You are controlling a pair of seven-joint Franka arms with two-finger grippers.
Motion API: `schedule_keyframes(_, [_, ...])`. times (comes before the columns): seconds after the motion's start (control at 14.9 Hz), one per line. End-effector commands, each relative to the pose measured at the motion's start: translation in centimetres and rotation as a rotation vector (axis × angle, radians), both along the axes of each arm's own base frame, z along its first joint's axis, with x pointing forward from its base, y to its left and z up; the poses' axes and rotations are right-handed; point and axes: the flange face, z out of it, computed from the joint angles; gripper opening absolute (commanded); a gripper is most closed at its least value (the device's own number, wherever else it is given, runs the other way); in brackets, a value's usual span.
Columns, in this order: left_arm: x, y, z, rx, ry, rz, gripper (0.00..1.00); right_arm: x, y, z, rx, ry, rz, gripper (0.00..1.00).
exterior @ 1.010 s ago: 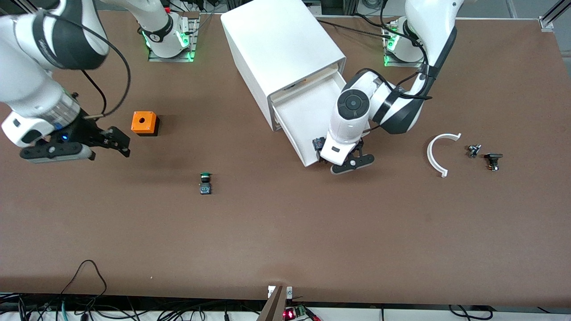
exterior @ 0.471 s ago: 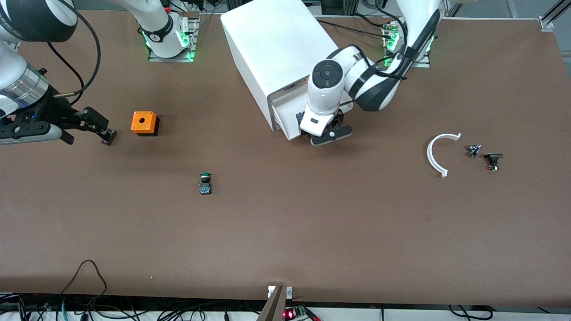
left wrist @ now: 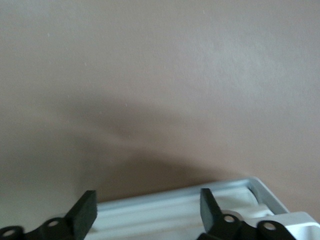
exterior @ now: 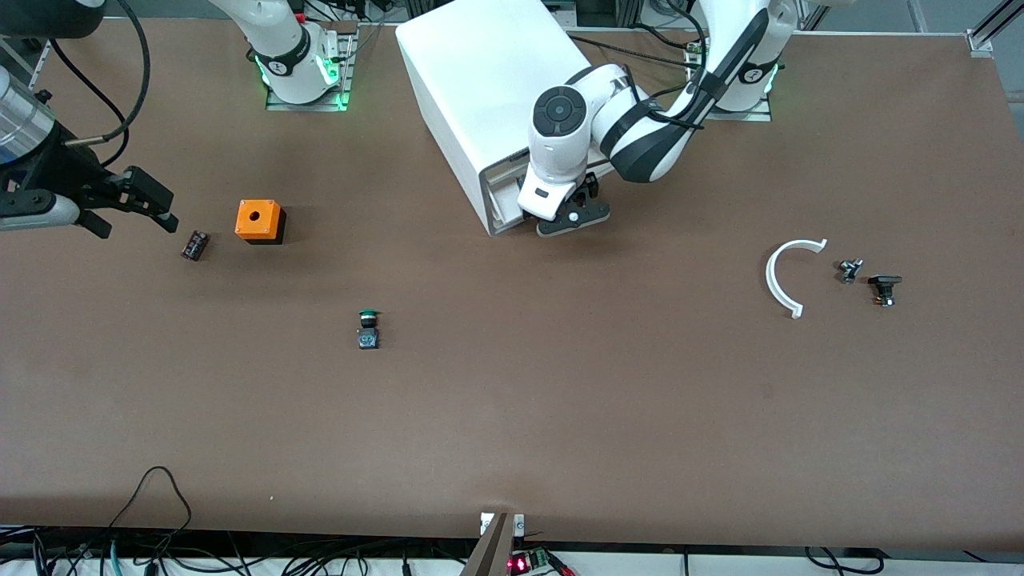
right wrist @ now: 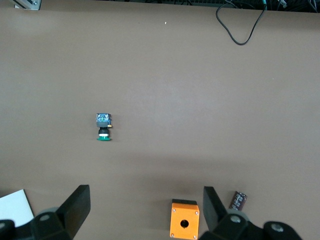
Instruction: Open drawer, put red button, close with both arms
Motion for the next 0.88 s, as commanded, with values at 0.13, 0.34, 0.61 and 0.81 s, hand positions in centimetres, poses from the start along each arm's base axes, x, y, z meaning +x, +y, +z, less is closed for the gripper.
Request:
schedule_keyframes(0.13, [-1.7,0.1,0.9,-0.02,0.087,0.032,0.98,-0.2,0.1,2.2,-0.014,-0.003,0.014,1.0])
schedule_keyframes(0.34, [-2.7,-0.7,0.9,-0.018,0.1,0.01,0.98,0.6,0.2,2.8,-0.014,-0.006,0.013,1.0])
schedule_keyframes(0.61, [-2.9,-1.0,1.0,-0.021,0.102,0.006,0.98,0.7,0.4,3.5,-0.013,-0.02,0.016,1.0])
schedule_keyframes(0.81, [-3.0,-1.2,1.2,-0.026,0.101,-0.001,0.98,0.6,0.5,4.1,-0.012,-0.022,0.018,1.0])
